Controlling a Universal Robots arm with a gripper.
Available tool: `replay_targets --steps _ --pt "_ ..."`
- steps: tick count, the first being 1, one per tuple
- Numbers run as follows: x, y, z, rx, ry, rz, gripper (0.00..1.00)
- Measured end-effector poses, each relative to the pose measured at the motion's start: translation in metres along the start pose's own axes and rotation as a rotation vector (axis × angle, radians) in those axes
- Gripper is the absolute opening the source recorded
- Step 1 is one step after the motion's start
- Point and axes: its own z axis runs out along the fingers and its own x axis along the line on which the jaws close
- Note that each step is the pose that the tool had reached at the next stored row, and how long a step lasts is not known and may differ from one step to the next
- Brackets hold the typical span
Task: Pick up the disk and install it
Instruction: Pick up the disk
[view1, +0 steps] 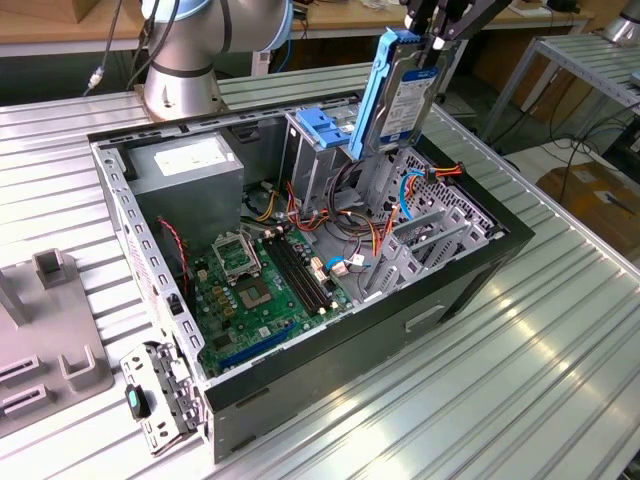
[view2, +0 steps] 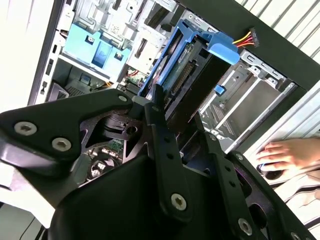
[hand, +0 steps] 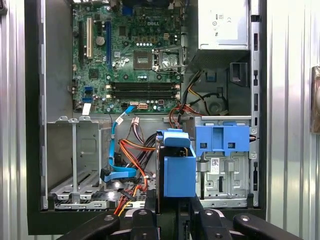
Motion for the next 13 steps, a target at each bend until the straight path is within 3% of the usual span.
replay_targets --steps 13 --pt "-0.0001 0.0001 -0.024 0.0001 0.0014 0.0 0.35"
